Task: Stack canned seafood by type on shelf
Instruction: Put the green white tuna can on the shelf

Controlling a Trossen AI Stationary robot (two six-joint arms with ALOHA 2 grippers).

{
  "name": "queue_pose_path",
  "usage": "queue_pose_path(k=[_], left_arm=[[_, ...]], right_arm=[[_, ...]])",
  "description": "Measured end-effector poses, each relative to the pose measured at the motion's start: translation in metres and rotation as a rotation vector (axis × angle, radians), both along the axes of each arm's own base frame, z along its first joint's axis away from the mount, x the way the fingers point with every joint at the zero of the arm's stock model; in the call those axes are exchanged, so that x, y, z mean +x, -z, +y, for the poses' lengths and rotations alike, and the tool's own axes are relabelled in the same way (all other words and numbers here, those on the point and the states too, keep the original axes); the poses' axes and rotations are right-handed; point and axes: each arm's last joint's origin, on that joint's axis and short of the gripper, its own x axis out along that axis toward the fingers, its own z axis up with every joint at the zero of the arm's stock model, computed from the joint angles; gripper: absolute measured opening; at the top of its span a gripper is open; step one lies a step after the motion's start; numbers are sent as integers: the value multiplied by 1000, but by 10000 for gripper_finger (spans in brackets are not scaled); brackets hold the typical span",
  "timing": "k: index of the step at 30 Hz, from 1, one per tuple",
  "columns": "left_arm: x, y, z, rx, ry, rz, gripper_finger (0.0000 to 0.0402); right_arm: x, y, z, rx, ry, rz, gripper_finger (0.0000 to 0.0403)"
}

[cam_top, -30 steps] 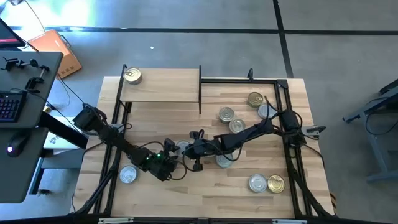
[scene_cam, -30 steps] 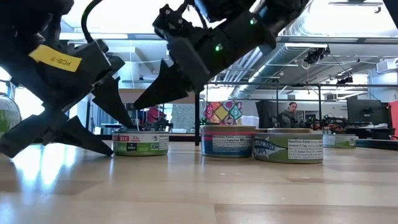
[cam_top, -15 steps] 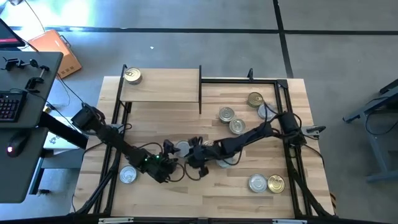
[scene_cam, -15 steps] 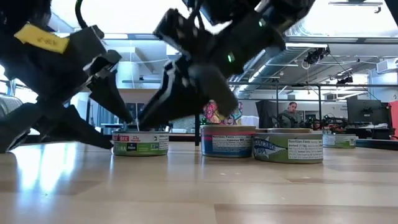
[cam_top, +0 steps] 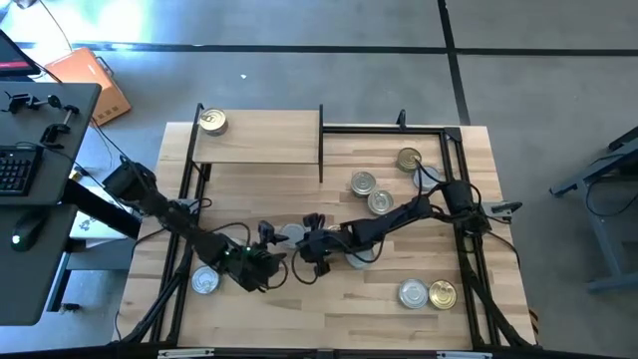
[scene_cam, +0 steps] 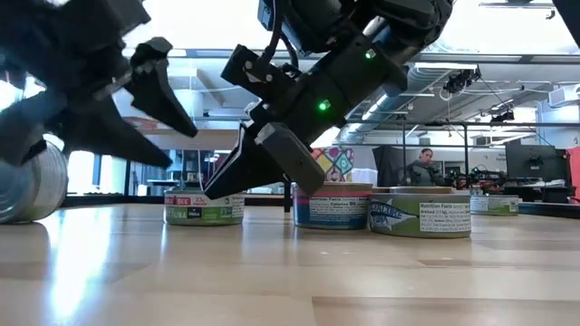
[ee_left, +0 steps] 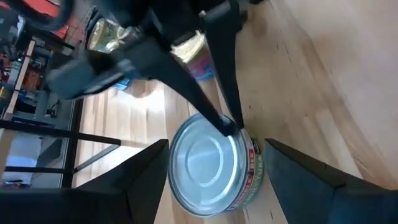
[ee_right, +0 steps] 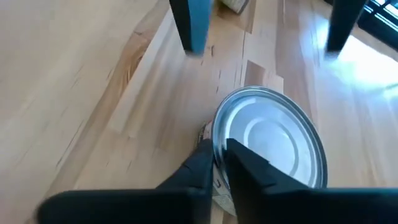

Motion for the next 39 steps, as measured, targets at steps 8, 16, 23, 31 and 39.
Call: queue_pose_path(k=[8, 16, 23, 31, 39], left_arm=[[-25, -74, -2, -334, -18, 112, 255], [-64, -85, 3, -350, -121, 341, 255], [-74, -61, 11, -355, -228, 387, 255], [-71, -33, 27, -331, -248, 404, 255], [-68, -25, 29, -374, -195, 444, 239]], right_arm=[[0, 0, 0, 49, 28, -5, 35], [1, -1, 1, 116, 67, -24, 159], [2, -2, 1, 115, 62, -34, 217], [2, -2, 2, 136, 32, -28, 222], [2, -2, 2, 156, 43, -27, 222]])
